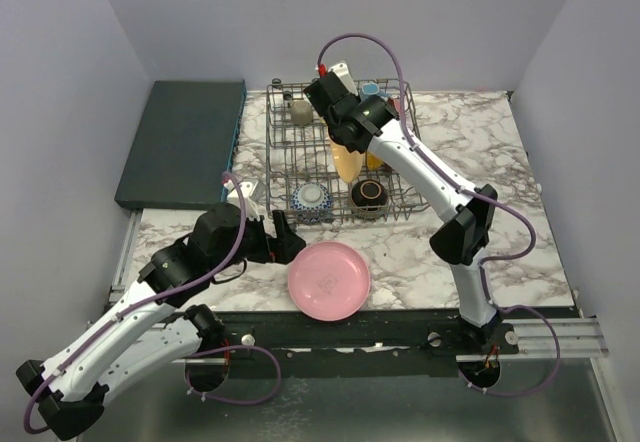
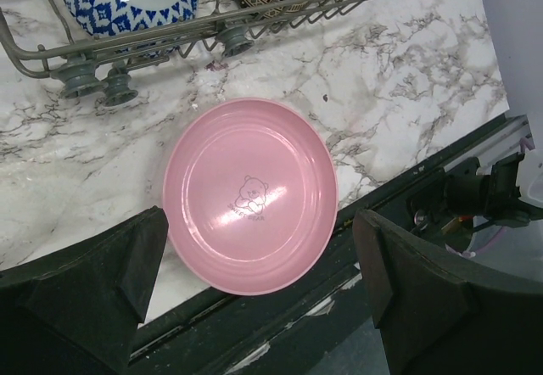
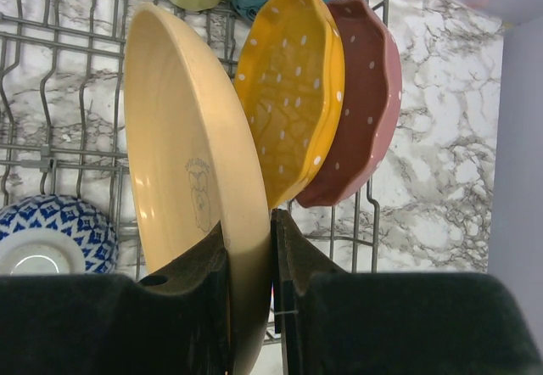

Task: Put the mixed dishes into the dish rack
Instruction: Insert the plate into the dish rack.

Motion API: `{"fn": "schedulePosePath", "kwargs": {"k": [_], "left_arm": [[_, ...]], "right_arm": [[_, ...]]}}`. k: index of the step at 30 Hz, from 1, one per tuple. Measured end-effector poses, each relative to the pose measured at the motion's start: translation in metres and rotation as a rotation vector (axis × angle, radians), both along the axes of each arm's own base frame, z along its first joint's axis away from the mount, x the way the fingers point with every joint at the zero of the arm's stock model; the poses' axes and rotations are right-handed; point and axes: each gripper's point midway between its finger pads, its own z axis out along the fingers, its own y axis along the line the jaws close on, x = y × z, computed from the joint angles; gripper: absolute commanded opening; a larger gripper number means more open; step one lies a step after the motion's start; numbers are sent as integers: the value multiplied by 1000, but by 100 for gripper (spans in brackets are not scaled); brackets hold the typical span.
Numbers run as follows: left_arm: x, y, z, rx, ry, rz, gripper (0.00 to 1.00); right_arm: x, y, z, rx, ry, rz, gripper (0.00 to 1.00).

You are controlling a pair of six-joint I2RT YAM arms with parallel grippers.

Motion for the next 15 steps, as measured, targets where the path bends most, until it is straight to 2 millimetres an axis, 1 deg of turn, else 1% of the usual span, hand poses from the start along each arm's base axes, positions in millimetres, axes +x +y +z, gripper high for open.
{"fn": "schedulePosePath", "kwargs": {"k": [6, 15], "left_arm": [[-1, 3, 1, -6, -13, 8, 99], [-1, 3, -1, -3, -12, 9, 99]], "right_arm": [[10, 3, -17, -65, 13, -1, 0], [21, -3, -24, -90, 4, -27, 0]]}}
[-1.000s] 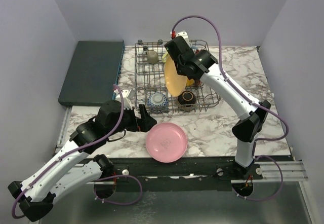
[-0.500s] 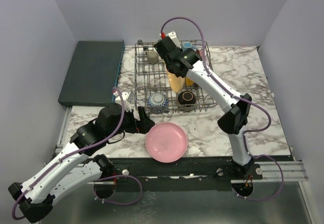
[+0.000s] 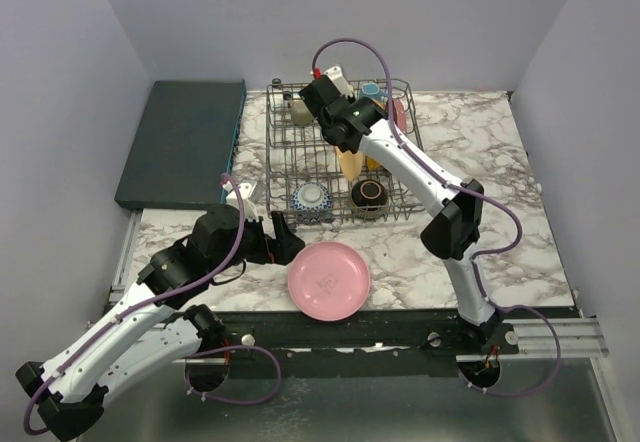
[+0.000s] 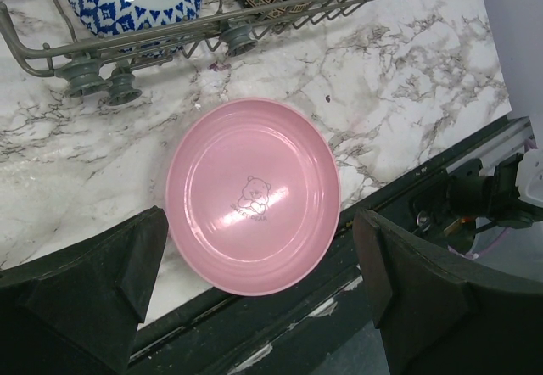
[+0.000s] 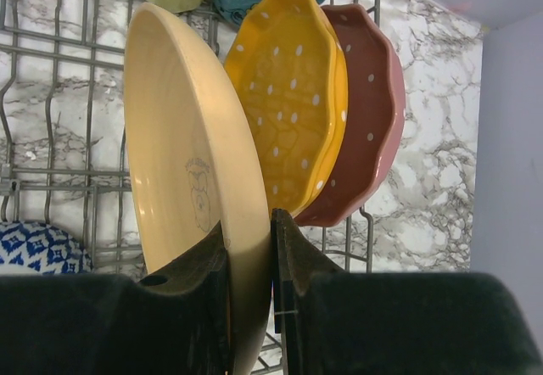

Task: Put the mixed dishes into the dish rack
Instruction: Insert the plate into the dish rack.

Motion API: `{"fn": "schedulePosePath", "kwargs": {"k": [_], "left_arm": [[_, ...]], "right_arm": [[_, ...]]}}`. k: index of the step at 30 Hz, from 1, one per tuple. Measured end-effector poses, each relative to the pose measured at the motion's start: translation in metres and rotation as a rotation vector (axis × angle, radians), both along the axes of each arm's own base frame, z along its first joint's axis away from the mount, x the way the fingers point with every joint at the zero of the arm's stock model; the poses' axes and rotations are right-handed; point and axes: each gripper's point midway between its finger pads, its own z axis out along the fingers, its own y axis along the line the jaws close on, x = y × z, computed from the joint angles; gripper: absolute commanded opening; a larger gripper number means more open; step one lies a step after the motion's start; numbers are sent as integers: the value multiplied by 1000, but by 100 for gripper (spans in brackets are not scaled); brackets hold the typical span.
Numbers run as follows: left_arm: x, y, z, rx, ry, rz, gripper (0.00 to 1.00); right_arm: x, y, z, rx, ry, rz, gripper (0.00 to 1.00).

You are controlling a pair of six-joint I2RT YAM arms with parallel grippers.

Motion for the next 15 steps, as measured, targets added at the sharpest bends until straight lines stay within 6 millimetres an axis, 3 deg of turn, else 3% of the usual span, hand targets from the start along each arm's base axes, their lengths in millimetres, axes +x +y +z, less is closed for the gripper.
{"fn": "schedulePosePath", "kwargs": {"k": [15], "left_arm": [[0, 1, -1, 2, -2, -1, 99]], "right_arm": [[28, -5, -11, 14, -29, -41, 0]]}}
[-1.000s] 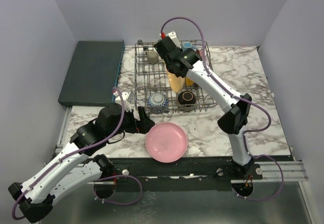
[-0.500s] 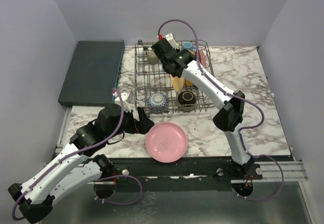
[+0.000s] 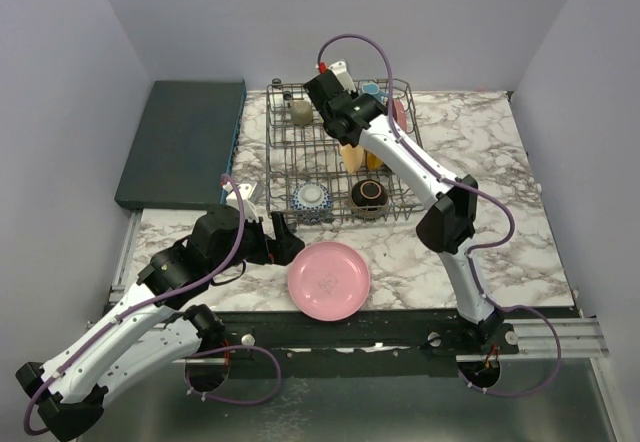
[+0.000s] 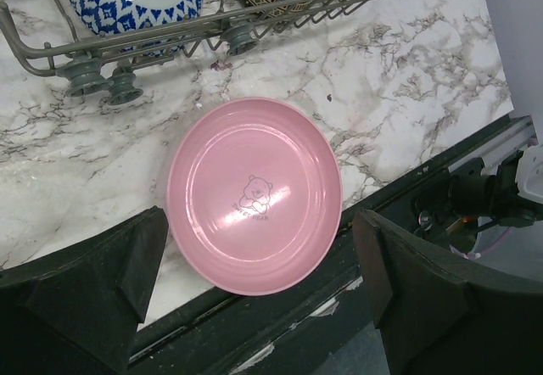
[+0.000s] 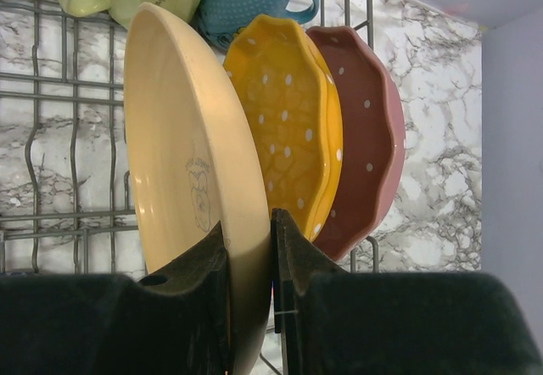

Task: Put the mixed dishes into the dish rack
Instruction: Insert the plate into the dish rack.

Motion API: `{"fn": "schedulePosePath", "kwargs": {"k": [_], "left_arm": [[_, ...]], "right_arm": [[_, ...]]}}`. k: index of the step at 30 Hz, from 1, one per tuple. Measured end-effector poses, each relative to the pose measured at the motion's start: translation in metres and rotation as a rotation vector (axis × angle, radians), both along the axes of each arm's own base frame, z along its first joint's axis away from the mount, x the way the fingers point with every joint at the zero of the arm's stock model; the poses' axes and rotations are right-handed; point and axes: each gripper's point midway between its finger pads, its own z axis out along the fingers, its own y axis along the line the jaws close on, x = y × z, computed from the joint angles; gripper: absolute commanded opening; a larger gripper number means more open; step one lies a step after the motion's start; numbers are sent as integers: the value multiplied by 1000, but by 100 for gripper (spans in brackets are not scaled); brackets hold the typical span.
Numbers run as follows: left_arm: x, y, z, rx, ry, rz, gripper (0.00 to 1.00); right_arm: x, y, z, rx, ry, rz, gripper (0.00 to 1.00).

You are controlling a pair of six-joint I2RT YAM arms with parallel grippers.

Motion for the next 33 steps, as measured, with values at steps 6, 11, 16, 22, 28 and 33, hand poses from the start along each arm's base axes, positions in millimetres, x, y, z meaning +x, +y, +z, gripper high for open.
{"fn": "schedulePosePath", "kwargs": {"k": [6, 11, 16, 22, 28, 33], "left_arm": [[0, 0, 0, 1, -2, -1, 99], [0, 0, 0, 1, -4, -1, 99], [0, 0, 0, 0, -4, -2, 99], [0, 0, 0, 0, -4, -2, 99], [0, 0, 0, 0, -4, -2, 99], [0, 0, 1, 0, -4, -2, 99]], "right_arm": [[7, 0, -3, 9, -10, -9, 0], [14, 3, -10, 12, -13, -12, 0], [17, 6, -17, 10, -9, -9, 0], [21, 7, -22, 15, -7, -8, 0], [25, 9, -26, 20, -10, -7, 1], [27, 11, -26, 26, -14, -5, 8]]}}
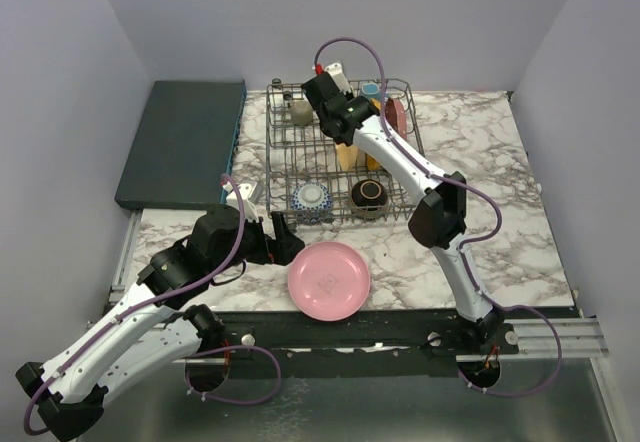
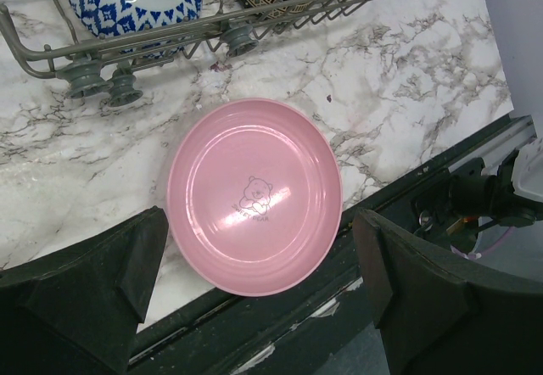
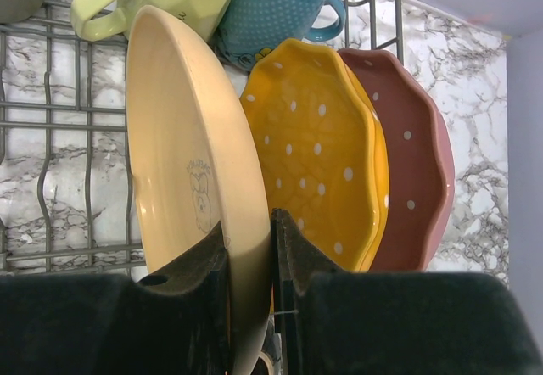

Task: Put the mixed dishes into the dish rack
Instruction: Insert the plate into the dish rack.

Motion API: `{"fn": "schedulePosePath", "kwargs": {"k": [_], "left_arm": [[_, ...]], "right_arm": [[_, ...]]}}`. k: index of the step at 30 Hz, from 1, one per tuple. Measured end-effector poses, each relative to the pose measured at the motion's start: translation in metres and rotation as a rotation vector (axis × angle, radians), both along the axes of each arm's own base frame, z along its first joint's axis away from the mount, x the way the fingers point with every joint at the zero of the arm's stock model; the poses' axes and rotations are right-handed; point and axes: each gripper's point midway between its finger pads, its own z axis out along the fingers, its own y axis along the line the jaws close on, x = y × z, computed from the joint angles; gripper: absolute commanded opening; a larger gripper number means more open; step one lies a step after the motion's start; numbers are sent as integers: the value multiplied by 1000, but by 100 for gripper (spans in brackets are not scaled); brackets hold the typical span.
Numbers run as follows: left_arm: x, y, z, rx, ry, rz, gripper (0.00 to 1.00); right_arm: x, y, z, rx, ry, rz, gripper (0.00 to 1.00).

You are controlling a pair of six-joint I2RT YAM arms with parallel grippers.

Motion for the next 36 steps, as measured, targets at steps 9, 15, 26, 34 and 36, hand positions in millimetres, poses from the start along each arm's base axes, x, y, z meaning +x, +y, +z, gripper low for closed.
{"fn": "schedulePosePath", "kwargs": {"k": [9, 15, 26, 34, 36], "left_arm": [[0, 0, 0, 1, 0, 0, 99], [0, 0, 0, 3, -2, -2, 99], [1, 0, -1, 6, -2, -3, 99], [1, -1, -1, 7, -1, -3, 99], [1, -1, -1, 7, -1, -3, 99]], "right_arm": [[2, 0, -1, 11, 2, 2, 22], [4, 10, -7, 71, 11, 18, 34], [4, 20, -20, 113, 41, 38, 47], [3, 22, -21, 131, 44, 37, 53], [3, 22, -21, 132, 45, 37, 55]]}}
